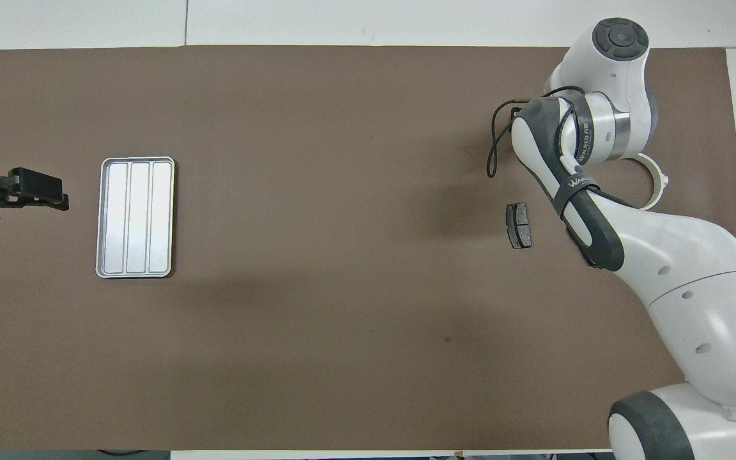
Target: Pick bearing gear from pile to tray
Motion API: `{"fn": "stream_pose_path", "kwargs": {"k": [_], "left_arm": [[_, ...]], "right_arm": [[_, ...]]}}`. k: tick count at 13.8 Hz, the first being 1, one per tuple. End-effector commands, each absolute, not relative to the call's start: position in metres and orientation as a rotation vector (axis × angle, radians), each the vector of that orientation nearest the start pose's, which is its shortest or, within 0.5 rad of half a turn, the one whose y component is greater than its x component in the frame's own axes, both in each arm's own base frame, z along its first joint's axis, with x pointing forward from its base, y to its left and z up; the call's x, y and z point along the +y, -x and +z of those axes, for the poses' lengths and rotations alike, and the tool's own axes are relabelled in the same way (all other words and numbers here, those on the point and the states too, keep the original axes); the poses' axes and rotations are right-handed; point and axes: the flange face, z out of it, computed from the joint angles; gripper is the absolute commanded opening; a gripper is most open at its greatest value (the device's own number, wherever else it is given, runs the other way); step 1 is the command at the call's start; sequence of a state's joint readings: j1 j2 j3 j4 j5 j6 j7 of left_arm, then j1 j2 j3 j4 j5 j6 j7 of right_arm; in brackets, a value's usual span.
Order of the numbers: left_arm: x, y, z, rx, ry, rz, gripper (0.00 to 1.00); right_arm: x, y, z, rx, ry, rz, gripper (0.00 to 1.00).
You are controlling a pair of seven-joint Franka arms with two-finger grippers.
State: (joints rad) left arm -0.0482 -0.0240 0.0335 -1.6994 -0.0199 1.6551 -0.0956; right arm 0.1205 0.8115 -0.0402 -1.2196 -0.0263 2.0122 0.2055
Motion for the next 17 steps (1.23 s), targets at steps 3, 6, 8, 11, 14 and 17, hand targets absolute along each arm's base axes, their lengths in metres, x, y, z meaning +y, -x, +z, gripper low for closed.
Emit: {"fn": "stream_pose_path", "kwargs": {"k": [3, 6, 8, 11, 14, 17], "left_arm": [[-0.01, -0.544, 0.589, -0.12, 3.164, 0.031, 1.0], [-0.01, -0.544, 0.589, -0.122, 3.164, 0.031, 1.0], [-0.01, -0.544, 0.59, -0.122, 3.164, 0.029, 1.0], [-0.01, -0.545, 0.589, -0.122, 3.164, 0.029, 1.0], [-0.01, -0.544, 0.59, -0.122, 3.164, 0.026, 1.0], [-0.01, -0.544, 0.59, -0.12, 3.164, 0.029, 1.0]], "right_arm": [[0.064, -0.755, 0.282, 0.179, 3.192, -0.001, 0.09], [0.065, -0.754, 0.281, 0.172, 3.194, 0.013, 0.0], [0.074, -0.753, 0.292, 0.157, 3.196, 0.025, 0.0], [0.117, -0.751, 0.335, 0.158, 3.195, 0.053, 0.0], [0.198, -0.732, 0.355, 0.377, 3.163, 0.024, 0.0], [0.282, -0.705, 0.361, 0.639, 3.091, 0.016, 0.0]]}}
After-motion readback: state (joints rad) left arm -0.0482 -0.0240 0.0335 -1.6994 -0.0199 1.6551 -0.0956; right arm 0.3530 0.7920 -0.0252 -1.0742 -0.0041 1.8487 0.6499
